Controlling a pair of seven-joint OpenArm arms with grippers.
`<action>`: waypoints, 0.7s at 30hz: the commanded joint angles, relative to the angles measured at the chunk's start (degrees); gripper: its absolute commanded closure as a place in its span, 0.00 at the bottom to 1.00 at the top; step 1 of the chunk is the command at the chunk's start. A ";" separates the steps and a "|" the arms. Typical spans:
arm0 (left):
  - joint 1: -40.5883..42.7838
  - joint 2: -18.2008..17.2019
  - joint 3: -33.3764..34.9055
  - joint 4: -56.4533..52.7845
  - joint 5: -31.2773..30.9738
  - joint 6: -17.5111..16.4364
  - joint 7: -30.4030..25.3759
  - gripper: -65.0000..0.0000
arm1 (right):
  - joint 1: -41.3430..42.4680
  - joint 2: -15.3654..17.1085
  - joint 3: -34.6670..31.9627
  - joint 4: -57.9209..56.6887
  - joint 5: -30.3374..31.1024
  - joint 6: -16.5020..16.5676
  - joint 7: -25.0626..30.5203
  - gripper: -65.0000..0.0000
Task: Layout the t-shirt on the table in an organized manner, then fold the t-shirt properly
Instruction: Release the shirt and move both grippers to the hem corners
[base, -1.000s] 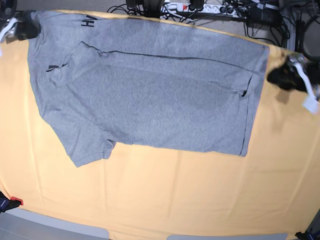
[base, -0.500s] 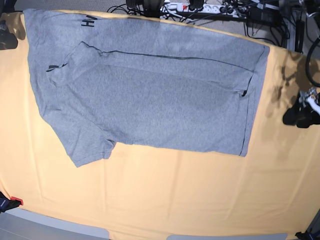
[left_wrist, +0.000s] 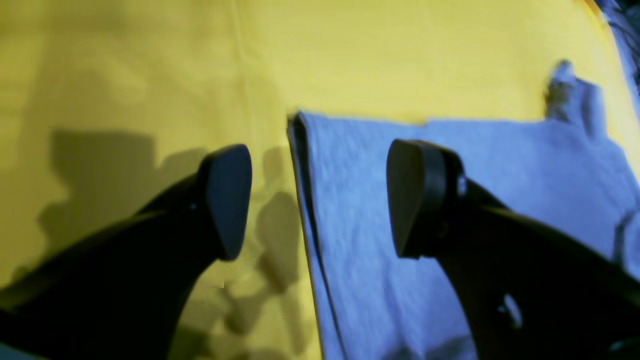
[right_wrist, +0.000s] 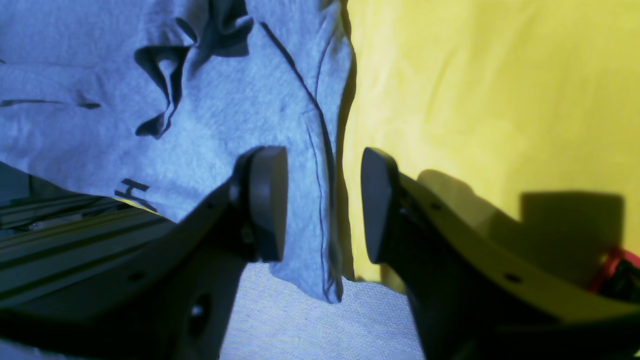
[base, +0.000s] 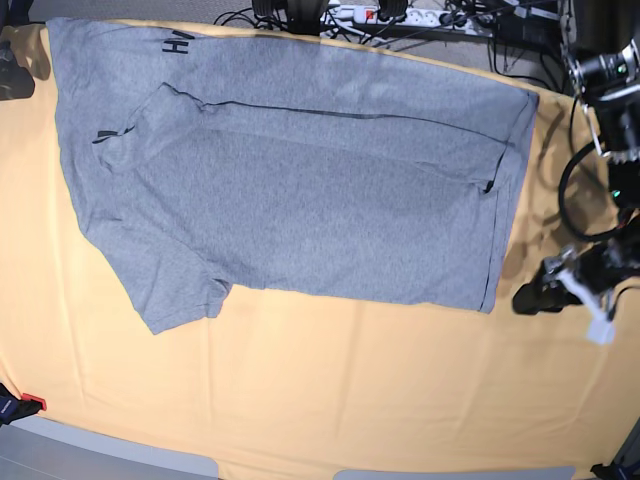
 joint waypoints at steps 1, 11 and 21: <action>-2.36 0.07 0.87 -0.24 0.61 -0.17 -2.01 0.34 | -0.20 1.25 0.74 0.76 0.95 0.30 0.64 0.59; -5.84 6.73 4.02 -11.67 17.44 3.76 -15.08 0.34 | -0.22 1.16 0.74 0.76 0.95 0.30 0.64 0.59; -5.73 9.29 4.04 -16.92 9.51 -0.22 -6.49 0.35 | -0.20 1.11 0.74 0.76 0.95 0.30 0.64 0.59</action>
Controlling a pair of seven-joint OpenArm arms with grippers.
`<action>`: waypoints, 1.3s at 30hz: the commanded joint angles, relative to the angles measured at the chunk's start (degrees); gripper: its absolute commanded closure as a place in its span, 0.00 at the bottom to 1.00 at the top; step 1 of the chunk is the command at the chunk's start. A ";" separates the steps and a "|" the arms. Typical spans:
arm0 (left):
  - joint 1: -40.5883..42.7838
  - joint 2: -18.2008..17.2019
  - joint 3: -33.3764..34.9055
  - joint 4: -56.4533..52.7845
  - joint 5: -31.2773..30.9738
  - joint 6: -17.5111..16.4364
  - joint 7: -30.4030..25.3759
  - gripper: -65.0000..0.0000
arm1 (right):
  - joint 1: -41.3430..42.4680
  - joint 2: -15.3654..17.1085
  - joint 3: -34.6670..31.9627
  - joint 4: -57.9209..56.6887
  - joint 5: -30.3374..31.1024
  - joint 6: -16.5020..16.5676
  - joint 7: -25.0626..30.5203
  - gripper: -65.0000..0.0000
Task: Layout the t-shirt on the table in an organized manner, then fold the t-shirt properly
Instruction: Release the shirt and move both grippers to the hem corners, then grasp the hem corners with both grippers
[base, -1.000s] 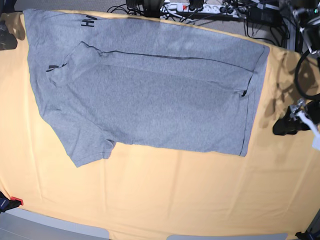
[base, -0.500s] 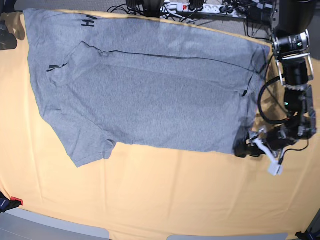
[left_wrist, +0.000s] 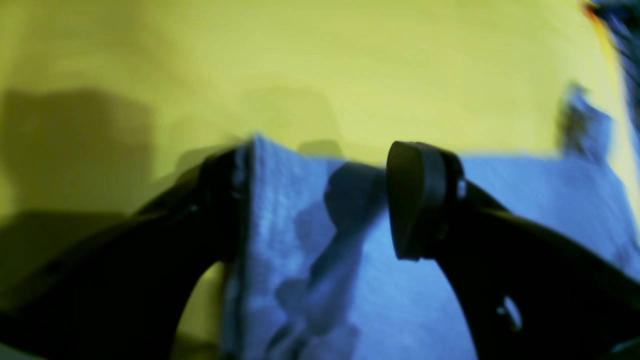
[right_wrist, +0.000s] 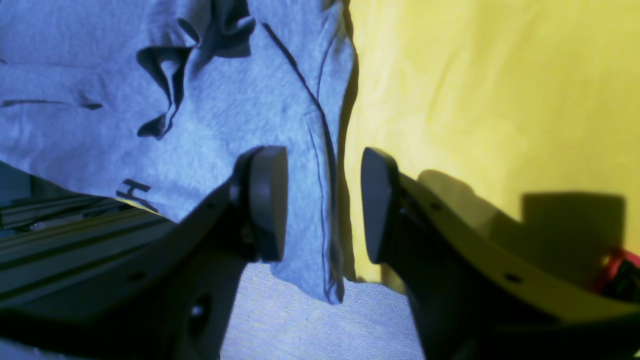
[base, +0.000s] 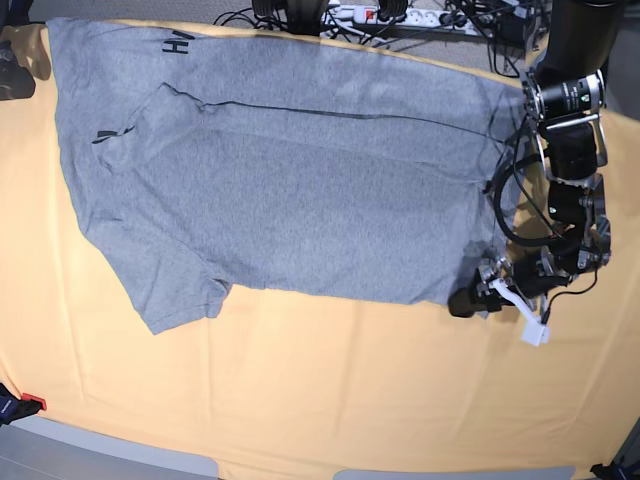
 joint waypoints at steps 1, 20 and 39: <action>-0.57 -0.33 0.11 0.11 1.03 0.46 2.45 0.39 | -0.15 1.31 0.74 0.74 0.97 0.30 0.64 0.59; -0.55 -0.02 -0.11 0.11 3.26 1.31 -2.51 1.00 | 19.71 1.05 -1.20 0.74 0.97 0.30 0.64 0.67; -0.55 0.00 -0.11 0.11 3.06 1.29 -2.54 1.00 | 47.98 0.98 -30.03 -26.80 -28.55 -5.84 21.73 0.42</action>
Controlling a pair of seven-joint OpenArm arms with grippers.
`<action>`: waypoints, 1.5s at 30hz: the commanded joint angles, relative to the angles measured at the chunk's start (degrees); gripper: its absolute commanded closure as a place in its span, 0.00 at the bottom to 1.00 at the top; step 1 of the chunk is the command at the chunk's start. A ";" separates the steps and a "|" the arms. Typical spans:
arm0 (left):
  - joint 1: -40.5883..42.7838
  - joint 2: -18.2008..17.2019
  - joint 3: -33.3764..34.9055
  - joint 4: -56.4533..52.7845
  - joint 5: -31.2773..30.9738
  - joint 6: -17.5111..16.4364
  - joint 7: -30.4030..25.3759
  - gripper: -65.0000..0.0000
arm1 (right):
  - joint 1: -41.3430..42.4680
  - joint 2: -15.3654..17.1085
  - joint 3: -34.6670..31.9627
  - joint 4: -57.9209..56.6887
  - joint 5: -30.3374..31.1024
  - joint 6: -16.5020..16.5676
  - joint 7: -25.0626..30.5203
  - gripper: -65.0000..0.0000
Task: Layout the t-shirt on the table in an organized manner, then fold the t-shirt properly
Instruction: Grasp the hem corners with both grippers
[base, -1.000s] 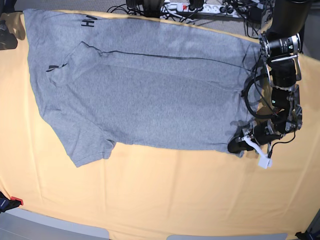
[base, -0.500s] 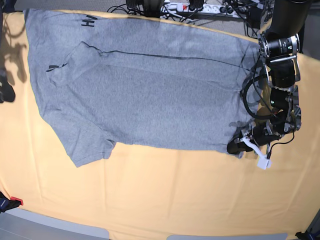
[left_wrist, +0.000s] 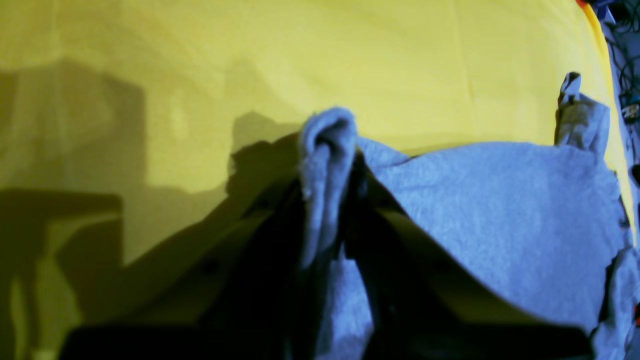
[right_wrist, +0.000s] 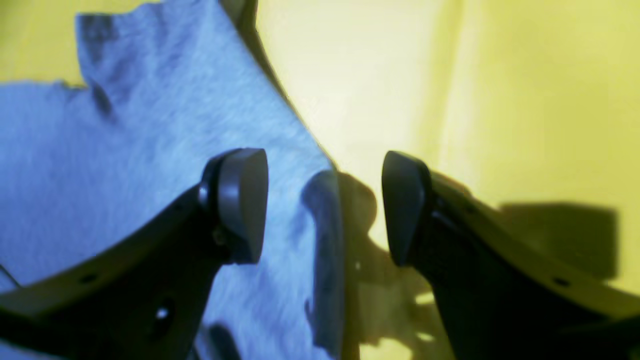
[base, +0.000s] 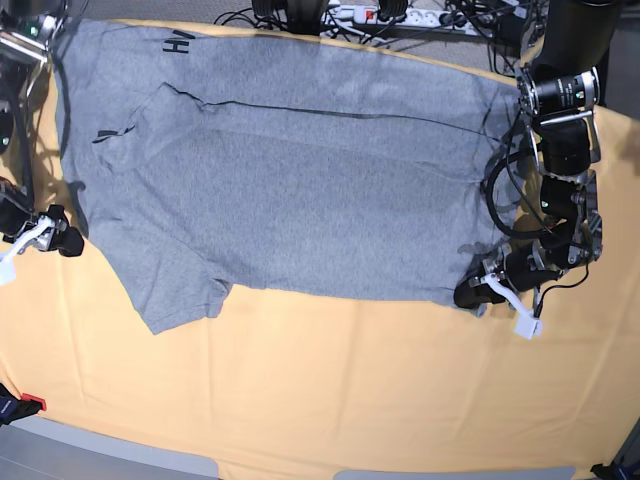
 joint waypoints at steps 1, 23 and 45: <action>-1.25 -0.66 -0.09 0.52 0.66 0.22 0.44 1.00 | 2.47 1.68 0.48 -2.01 1.29 1.16 1.22 0.42; -1.11 -0.63 -0.09 0.52 0.35 0.24 0.46 1.00 | 9.09 -4.92 0.48 -19.04 7.76 6.35 -6.95 0.66; -11.96 -0.79 -0.07 0.52 4.02 -0.39 -4.07 1.00 | 23.26 -4.81 0.48 -19.04 -6.73 6.35 0.59 1.00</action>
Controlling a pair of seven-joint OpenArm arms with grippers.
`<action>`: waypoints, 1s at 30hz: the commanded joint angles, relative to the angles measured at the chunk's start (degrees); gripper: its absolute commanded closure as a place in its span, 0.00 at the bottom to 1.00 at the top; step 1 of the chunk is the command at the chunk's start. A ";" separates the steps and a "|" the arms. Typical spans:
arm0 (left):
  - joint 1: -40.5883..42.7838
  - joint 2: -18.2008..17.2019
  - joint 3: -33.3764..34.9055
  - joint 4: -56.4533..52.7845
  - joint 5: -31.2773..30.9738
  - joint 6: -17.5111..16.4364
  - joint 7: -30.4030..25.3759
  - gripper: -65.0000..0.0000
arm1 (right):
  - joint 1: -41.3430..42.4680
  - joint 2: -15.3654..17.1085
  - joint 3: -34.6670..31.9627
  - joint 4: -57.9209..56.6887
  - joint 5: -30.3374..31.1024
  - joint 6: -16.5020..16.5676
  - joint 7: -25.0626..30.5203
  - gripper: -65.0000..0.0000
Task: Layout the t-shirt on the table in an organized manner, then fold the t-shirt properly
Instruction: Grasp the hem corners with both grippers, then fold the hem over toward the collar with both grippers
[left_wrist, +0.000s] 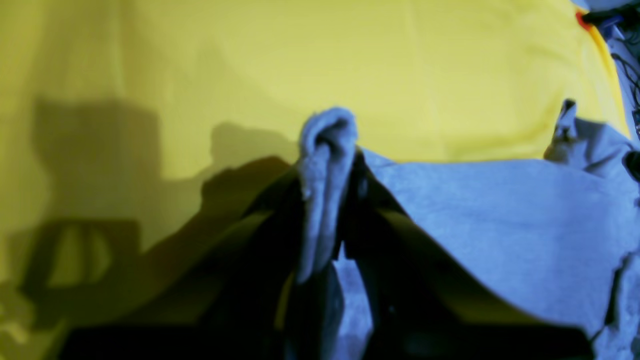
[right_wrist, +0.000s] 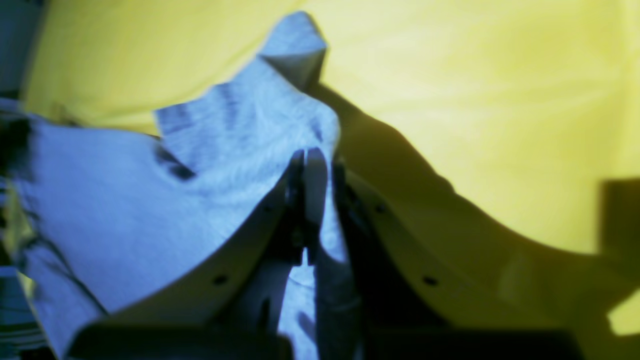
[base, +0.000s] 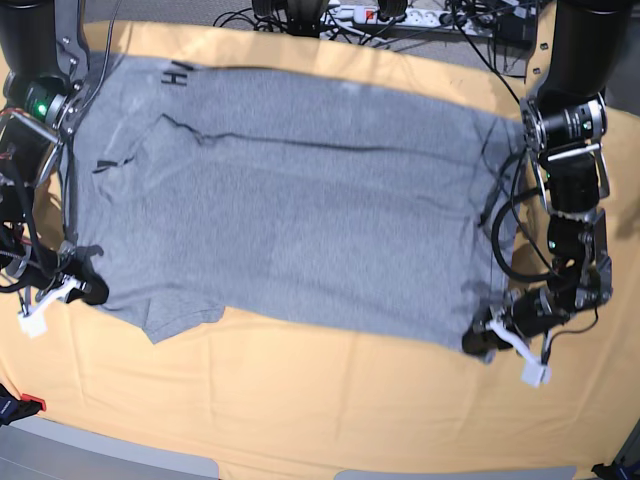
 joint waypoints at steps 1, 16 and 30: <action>-3.19 -0.94 -0.15 1.07 -0.48 -0.07 -2.82 1.00 | 2.71 1.36 0.22 0.83 0.57 0.32 2.78 1.00; -7.43 -0.81 5.51 1.03 -5.27 -3.82 5.86 1.00 | 6.01 1.33 -2.25 0.83 3.61 0.32 -1.53 1.00; -6.49 -4.72 5.62 1.14 -25.20 -5.08 25.57 1.00 | 0.24 1.66 -3.58 10.21 18.32 0.32 -18.27 1.00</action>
